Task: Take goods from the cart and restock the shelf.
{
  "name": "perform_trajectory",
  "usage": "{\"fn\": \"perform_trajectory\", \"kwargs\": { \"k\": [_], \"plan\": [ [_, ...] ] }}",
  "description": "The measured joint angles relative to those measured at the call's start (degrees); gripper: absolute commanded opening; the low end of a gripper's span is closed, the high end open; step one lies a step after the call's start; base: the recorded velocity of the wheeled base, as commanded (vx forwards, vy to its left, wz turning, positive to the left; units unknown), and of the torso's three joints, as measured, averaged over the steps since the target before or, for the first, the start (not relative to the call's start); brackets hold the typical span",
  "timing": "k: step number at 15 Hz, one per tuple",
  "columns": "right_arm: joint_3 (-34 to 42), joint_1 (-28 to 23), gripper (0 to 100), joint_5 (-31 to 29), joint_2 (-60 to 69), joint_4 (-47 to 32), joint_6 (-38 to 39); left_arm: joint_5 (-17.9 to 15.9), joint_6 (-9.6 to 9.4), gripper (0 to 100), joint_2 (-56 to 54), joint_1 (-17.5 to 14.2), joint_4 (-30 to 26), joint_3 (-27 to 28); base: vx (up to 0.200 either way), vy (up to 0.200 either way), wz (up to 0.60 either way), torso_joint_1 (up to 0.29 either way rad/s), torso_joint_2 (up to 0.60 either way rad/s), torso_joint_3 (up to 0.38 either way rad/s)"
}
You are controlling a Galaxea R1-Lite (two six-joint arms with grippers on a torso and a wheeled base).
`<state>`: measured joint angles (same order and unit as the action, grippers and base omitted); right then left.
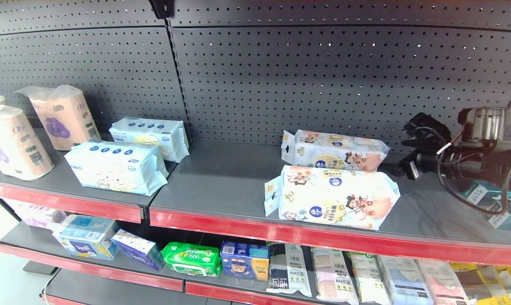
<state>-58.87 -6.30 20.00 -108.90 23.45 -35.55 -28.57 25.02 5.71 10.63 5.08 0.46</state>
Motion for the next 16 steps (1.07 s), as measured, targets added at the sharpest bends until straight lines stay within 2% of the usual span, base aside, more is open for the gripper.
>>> {"fn": "perform_trajectory", "kwargs": {
  "k": [3,9,16],
  "plan": [
    [4.6,-1.1,100,-1.0,2.5,0.0,0.1,0.0,0.0,100,0.0,0.0,0.0,0.1,0.0,0.0,0.0,0.0,0.0,0.0],
    [18.8,-1.5,100,-2.1,12.5,0.0,4.8,0.1,0.79,100,0.0,0.0,-0.2,0.0,0.0,0.0,0.0,0.0,0.0,0.0],
    [24.0,1.0,100,-2.0,19.4,-0.8,8.8,0.0,0.87,100,0.0,0.0,-0.1,0.1,0.0,0.0,0.0,0.0,0.0,0.0]
  ]
}}
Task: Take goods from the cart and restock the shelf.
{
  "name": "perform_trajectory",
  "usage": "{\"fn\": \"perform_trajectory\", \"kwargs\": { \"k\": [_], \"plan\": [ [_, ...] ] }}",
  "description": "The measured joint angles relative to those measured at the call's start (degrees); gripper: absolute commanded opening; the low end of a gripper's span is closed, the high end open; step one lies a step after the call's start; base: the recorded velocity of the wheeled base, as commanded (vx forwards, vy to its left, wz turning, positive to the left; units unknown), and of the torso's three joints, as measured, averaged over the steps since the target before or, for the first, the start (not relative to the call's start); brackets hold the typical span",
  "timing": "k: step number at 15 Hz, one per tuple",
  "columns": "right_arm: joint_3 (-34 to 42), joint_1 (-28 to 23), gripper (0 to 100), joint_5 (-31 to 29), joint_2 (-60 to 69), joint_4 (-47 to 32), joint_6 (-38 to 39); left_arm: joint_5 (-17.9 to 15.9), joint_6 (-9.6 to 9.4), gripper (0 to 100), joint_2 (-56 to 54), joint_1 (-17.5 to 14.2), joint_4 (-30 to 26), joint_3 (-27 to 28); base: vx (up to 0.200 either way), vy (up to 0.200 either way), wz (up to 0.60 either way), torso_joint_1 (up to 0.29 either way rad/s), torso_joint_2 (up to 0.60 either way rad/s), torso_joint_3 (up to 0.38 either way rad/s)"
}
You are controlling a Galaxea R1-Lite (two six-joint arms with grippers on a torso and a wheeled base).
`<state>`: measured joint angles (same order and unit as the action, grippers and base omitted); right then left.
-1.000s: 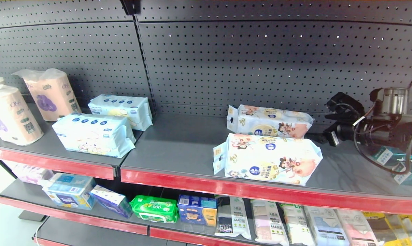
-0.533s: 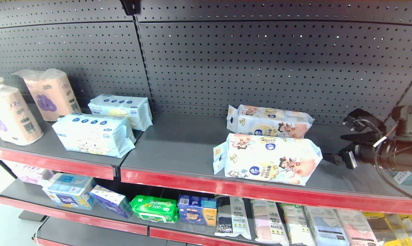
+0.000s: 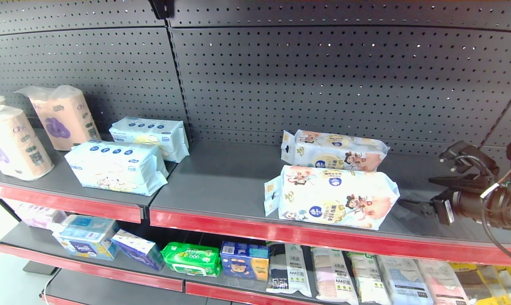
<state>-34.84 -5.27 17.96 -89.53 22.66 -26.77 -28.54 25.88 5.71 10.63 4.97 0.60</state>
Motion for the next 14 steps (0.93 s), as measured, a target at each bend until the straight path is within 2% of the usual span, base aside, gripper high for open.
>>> {"fn": "perform_trajectory", "kwargs": {
  "k": [7,14],
  "plan": [
    [-4.2,1.1,100,-0.7,-4.4,0.6,0.1,0.0,-0.05,100,0.0,0.0,0.0,0.0,0.0,0.0,0.0,0.0,0.0,0.0],
    [-5.7,5.4,100,-0.7,-4.9,0.5,1.5,0.0,-0.07,100,0.0,0.0,0.0,-0.2,0.0,0.0,0.0,0.0,0.0,0.0]
  ]
}}
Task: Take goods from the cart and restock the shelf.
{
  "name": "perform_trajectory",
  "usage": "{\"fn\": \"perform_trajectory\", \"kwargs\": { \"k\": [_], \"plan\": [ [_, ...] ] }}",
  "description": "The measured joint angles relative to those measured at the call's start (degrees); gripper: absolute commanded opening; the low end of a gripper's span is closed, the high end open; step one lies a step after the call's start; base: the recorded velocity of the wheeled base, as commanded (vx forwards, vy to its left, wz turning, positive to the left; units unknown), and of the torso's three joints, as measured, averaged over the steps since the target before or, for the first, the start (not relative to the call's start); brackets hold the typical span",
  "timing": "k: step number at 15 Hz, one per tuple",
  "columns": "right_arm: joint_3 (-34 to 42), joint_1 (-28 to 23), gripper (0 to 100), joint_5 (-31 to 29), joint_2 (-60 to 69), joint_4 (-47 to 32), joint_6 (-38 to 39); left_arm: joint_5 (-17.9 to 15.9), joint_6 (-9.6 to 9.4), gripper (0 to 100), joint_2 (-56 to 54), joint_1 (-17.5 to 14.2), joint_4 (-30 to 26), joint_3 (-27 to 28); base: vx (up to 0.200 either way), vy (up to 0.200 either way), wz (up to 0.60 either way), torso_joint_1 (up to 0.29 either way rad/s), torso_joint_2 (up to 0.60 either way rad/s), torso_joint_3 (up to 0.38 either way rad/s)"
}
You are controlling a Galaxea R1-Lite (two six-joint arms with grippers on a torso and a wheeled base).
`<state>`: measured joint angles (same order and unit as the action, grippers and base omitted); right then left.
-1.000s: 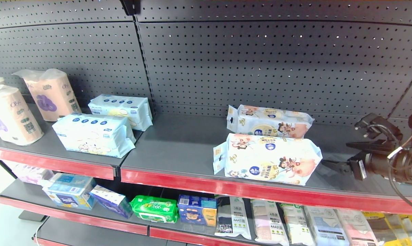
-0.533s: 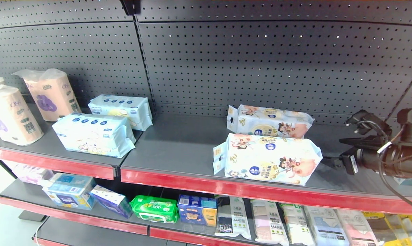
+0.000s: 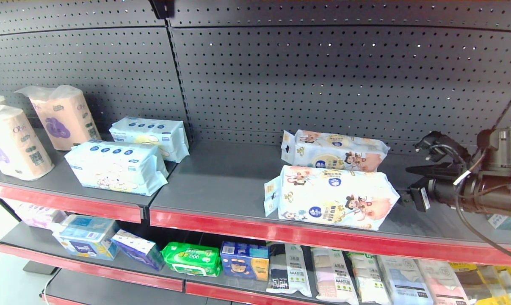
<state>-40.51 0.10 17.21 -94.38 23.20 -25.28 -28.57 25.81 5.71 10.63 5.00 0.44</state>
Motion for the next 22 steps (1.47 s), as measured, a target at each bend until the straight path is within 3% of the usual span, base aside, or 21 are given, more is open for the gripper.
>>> {"fn": "perform_trajectory", "kwargs": {
  "k": [9,15,18,22],
  "plan": [
    [1.6,0.7,100,-0.1,1.7,-0.3,0.0,0.0,0.02,100,0.0,0.0,0.1,0.0,0.0,0.0,0.0,0.0,0.0,0.0],
    [2.4,-2.6,100,-0.7,5.2,-0.3,1.7,0.0,0.16,100,0.0,0.0,0.0,0.0,0.0,0.0,0.0,0.0,0.0,0.0],
    [5.2,-3.1,100,-3.2,9.9,0.0,4.9,-0.1,0.18,100,0.0,0.0,0.0,0.0,0.0,0.0,0.0,0.0,0.0,0.0],
    [9.3,-3.6,100,-13.4,17.6,-0.4,8.7,-0.1,-0.05,100,0.0,0.0,0.1,0.0,0.0,0.0,0.0,0.0,0.0,0.0]
  ]
}}
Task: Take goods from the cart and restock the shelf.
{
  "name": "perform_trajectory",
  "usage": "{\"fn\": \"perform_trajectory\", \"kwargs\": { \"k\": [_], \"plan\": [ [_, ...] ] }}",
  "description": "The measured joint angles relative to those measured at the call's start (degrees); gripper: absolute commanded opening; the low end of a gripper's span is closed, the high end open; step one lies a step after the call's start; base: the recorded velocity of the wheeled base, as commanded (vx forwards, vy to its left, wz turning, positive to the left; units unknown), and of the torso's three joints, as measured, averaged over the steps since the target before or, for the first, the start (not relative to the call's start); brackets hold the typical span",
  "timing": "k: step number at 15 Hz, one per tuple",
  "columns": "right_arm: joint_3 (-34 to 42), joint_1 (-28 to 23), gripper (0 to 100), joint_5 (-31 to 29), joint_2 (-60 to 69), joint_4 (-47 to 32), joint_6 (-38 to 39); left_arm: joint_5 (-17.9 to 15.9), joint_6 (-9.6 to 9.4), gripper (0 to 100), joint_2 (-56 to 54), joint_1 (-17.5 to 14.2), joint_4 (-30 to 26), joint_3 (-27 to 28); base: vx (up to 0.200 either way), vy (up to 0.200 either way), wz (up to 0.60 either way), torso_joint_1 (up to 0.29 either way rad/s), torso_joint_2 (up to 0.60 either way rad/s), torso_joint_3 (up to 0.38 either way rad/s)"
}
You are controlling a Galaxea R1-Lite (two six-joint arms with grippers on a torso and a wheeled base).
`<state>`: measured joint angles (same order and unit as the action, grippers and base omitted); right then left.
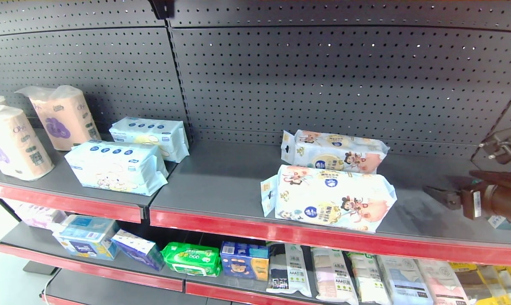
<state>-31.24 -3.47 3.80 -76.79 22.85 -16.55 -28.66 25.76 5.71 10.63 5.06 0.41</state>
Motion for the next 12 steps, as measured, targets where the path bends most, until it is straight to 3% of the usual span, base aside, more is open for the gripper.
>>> {"fn": "perform_trajectory", "kwargs": {
  "k": [6,12],
  "plan": [
    [7.0,-1.0,100,-1.9,12.4,-0.3,2.0,-0.2,-2.08,100,0.0,0.0,0.1,0.1,0.0,0.0,0.0,0.0,0.0,0.0],
    [12.5,-3.9,100,-2.1,22.1,-0.3,0.4,-1.4,-2.15,100,0.0,0.0,2.4,-0.1,0.0,0.0,0.0,0.0,0.0,0.0]
  ]
}}
